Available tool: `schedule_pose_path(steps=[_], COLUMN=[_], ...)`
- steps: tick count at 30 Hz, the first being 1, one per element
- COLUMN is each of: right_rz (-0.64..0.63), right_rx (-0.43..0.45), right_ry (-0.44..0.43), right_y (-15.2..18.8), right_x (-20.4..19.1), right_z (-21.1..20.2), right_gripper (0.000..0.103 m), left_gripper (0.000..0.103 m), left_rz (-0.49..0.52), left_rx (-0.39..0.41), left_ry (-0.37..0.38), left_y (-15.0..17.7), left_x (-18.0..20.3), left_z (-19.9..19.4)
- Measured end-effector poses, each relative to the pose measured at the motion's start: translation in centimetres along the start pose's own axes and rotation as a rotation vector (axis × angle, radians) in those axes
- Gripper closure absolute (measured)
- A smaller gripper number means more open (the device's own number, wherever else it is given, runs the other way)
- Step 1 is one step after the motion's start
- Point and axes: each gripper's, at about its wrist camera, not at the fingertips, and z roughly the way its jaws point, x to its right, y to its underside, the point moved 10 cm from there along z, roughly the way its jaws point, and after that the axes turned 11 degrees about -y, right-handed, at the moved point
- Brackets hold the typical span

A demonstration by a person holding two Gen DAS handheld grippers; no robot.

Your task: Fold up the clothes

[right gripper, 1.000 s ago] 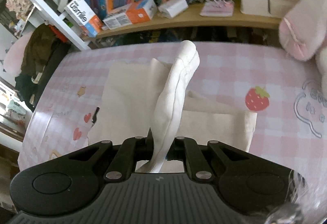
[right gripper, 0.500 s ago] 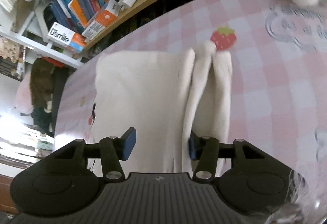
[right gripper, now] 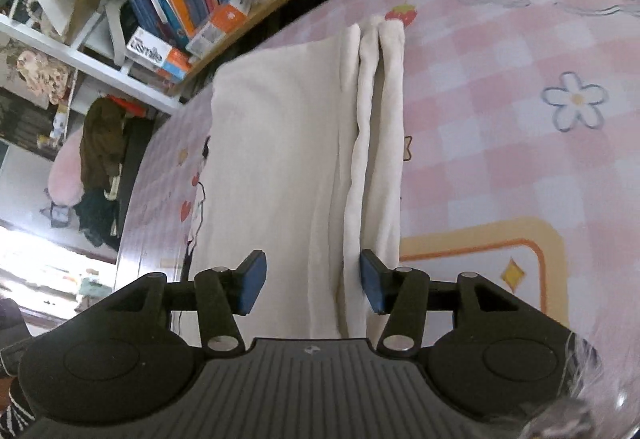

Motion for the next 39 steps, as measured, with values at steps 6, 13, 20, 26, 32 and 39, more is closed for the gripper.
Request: schedule_pose_path(steps=[6,13,20,26,32,39], right_rz=[-0.019,-0.027,-0.034,-0.044,-0.051,-0.004], right_rx=[0.085,0.134,0.162,0.169,0.139,0.071], right_ry=[0.031,0.11,0.157,0.209,0.301,0.362], right_y=[1.4,2.7,4.4,6.0,6.5,6.8], right_x=[-1.5,-1.9,-2.1,-2.4,-1.9,-0.7], right_z=[-2.2,-4.1,-5.6,-6.2,-4.5,-2.6], right_gripper=[0.054,0.054,0.054,0.054,0.061,0.075], left_gripper=[0.076,0.076,0.076,0.074,0.072,0.039], left_rz=[0.001,0.051,0.087,0.141,0.19,0.391], left_rx=[-0.004,-0.026,-0.044,-0.065,-0.06,0.009], left_ry=[0.066,0.076,0.053,0.026,0.024,-0.039], left_y=[0.1,0.8,2.0,3.2,3.4,4.8], left_x=[0.3,-0.5,-1.7,-2.4,-2.3,-0.5], left_z=[0.2,0.4,0.5,1.0,0.9,0.8])
